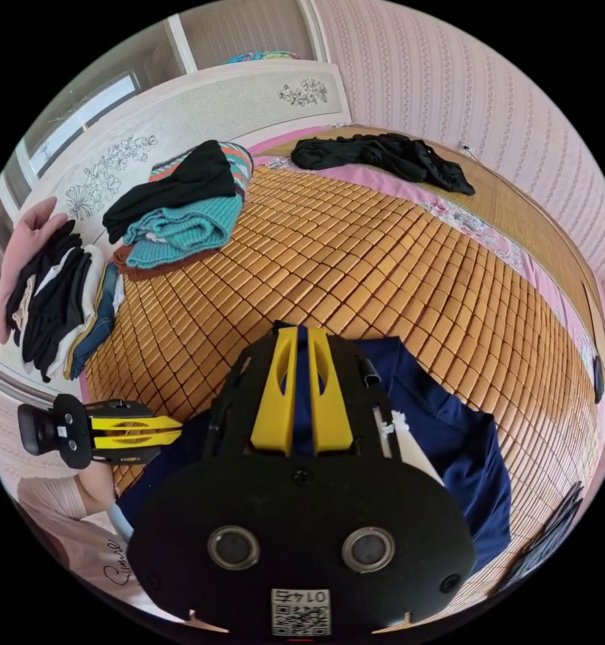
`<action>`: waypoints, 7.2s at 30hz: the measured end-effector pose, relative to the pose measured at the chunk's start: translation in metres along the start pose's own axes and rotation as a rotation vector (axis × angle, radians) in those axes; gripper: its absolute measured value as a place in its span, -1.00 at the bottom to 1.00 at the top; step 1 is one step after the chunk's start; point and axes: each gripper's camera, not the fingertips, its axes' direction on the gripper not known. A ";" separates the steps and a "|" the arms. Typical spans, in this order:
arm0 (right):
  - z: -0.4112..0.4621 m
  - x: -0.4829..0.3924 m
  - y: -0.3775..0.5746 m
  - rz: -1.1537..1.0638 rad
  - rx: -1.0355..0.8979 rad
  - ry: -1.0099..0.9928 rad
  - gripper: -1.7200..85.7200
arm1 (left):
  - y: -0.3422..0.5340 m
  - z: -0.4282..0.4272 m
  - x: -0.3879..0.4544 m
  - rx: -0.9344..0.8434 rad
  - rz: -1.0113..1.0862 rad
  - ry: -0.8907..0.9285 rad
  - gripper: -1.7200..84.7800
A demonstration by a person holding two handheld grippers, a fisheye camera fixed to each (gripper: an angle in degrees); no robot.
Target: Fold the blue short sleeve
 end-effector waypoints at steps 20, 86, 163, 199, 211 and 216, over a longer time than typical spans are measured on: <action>-0.017 0.030 0.077 -0.029 -0.227 0.053 -0.96 | 0.003 0.003 0.005 0.008 0.033 -0.023 -0.98; -0.270 0.164 0.384 0.297 0.116 0.216 -0.74 | -0.015 -0.082 0.039 0.261 -0.044 -0.056 -0.89; -0.269 0.211 0.370 0.103 -0.047 -0.019 -0.93 | -0.399 0.292 0.180 0.003 -0.034 0.343 -0.97; -0.267 0.206 0.357 -0.060 0.033 -0.187 -0.83 | -0.244 0.208 0.110 0.036 -0.046 0.234 -0.83; -0.273 0.242 0.315 0.200 0.124 0.039 -0.69 | -0.128 0.168 -0.095 0.044 -0.380 0.145 -0.74; -0.236 0.289 0.287 0.352 0.045 -0.037 -0.70 | -0.111 0.181 -0.133 0.057 -0.491 0.262 -0.70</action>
